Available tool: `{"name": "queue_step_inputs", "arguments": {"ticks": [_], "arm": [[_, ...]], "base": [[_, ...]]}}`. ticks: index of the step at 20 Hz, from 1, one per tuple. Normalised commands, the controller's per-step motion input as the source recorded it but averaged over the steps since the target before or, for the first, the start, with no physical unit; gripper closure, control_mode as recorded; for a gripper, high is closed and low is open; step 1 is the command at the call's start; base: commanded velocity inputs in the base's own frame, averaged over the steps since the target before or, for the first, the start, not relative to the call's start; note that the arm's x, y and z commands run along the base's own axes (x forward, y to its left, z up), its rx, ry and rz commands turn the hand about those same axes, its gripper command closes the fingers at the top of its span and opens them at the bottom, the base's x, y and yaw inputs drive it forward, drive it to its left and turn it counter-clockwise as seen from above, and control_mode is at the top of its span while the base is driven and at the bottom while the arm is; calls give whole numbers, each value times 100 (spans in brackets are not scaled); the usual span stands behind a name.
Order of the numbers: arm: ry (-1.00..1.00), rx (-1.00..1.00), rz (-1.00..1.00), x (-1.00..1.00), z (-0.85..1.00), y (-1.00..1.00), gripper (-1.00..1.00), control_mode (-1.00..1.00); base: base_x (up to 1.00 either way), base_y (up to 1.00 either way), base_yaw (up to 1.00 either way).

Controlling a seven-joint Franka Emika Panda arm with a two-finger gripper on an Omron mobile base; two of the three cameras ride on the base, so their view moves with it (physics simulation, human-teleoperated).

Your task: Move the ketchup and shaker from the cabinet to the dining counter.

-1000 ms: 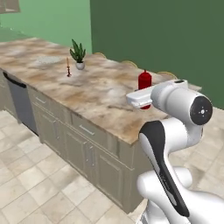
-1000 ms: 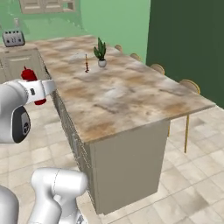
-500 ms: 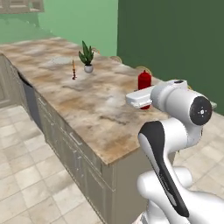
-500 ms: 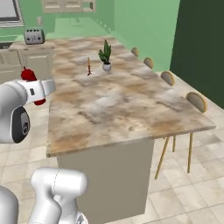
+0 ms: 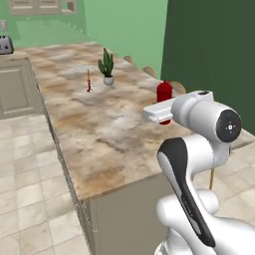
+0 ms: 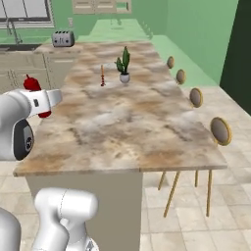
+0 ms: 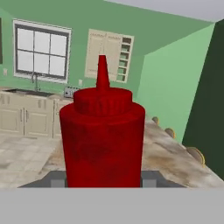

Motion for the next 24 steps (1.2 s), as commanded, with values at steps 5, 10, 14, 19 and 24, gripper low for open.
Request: {"name": "queue_step_inputs", "arguments": {"ticks": [5,10,14,19,24], "arm": [[0,0,0,0,0,0,100,100],[0,0,0,0,0,0,100,100],[0,0,0,0,0,0,100,100],[-6,9,23,10,-13,-37,100,-100],[-4,6,19,42,-31,-41,100,-100]], "base": [[21,-93,34],[21,-93,33],[23,-83,34],[5,-13,6],[0,0,0]]}}
